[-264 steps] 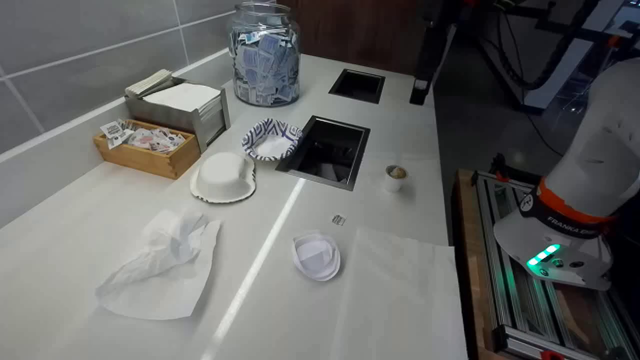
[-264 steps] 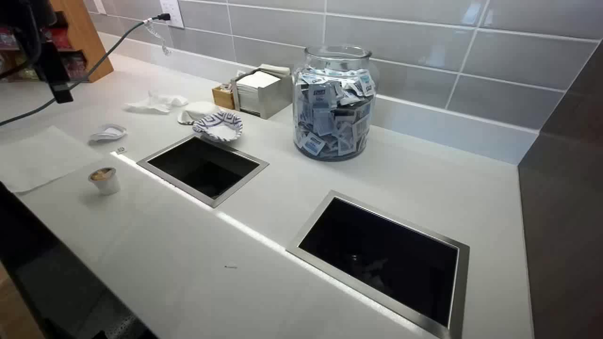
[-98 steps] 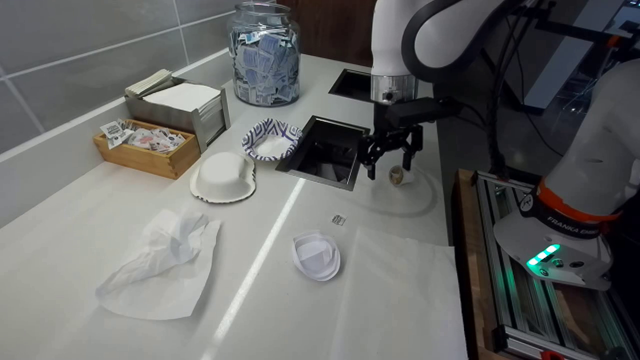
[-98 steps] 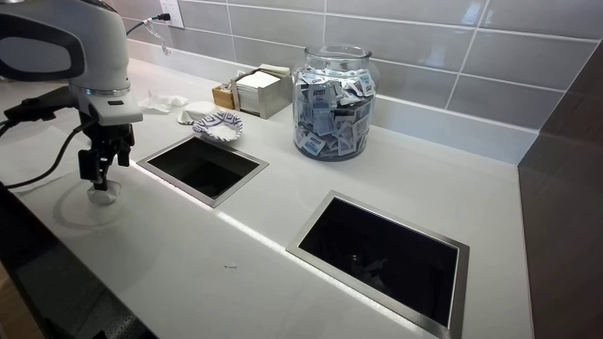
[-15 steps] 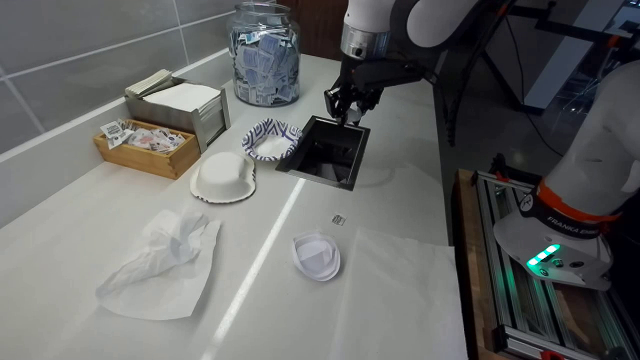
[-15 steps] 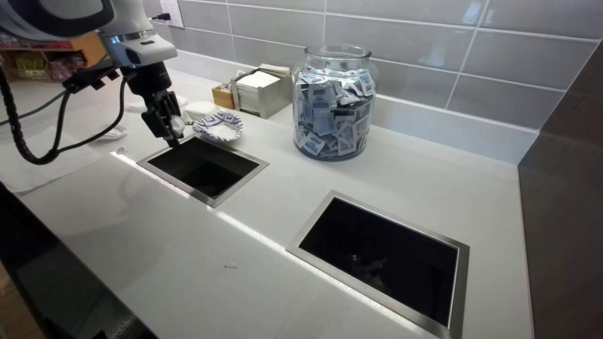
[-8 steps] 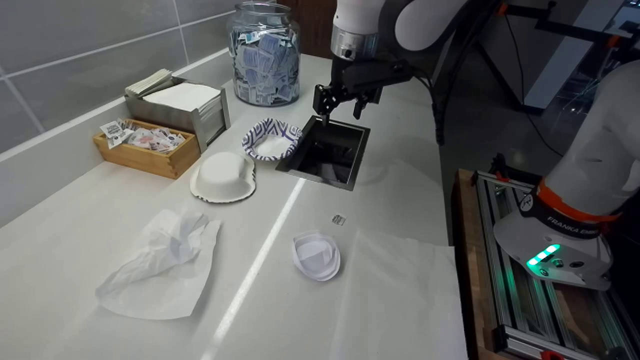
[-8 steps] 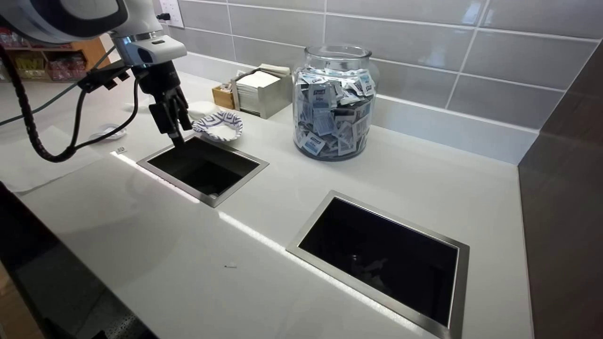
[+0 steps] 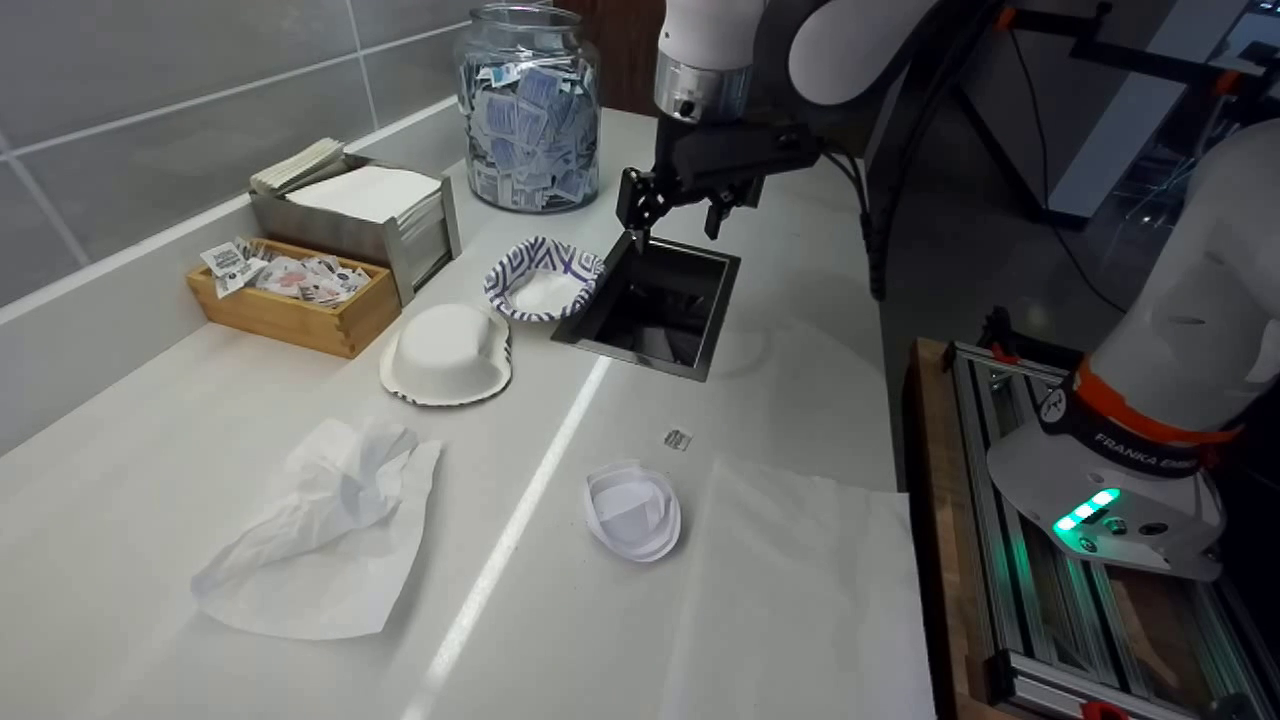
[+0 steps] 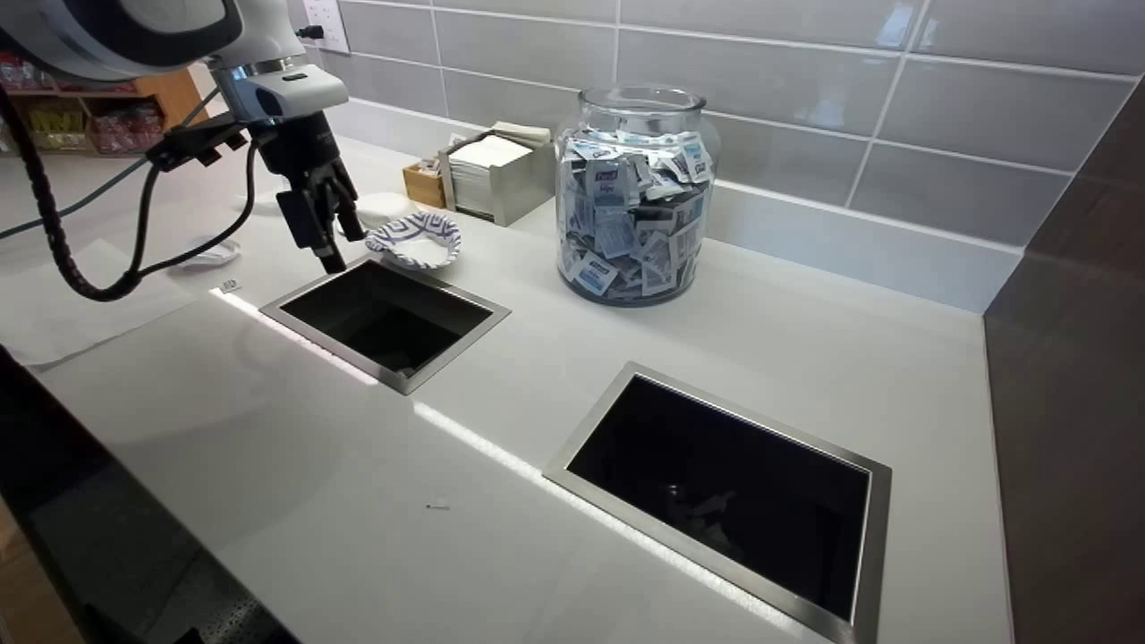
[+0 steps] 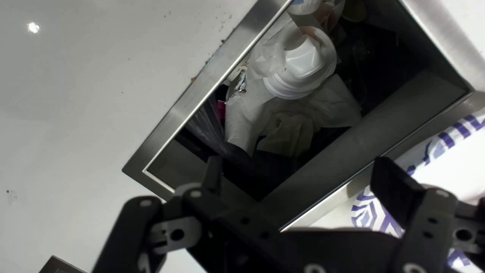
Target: Pick up the small plastic cup and throw it in the disposal opening on the left
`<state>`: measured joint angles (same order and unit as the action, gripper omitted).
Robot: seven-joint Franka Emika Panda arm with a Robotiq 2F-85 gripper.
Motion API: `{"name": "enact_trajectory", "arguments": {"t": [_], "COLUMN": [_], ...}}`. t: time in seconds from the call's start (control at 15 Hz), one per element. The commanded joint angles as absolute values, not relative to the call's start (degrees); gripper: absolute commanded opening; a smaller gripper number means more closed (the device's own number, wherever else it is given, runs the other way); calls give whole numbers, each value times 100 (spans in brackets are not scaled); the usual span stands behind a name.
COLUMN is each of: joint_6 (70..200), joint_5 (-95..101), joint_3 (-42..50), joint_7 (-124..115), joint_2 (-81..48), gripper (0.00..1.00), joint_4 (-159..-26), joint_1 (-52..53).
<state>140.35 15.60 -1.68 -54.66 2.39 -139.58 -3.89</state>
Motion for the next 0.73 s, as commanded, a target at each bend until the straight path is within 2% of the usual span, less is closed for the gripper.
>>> {"name": "enact_trajectory", "arguments": {"t": [0.0, 0.4, 0.47, 0.67], "joint_6": [13633, 12843, 13006, 12871], "joint_5": [1911, 2217, 2015, 2051], "joint_3": [-205, -436, -364, -421], "joint_7": [-6451, -7245, -6918, -7031], "joint_2": [843, 1692, 1297, 1569], "gripper": [100, 100, 100, 100], "joint_4": [-14231, -14408, -14145, -14239], "joint_1": [-287, -392, -369, -396]}}
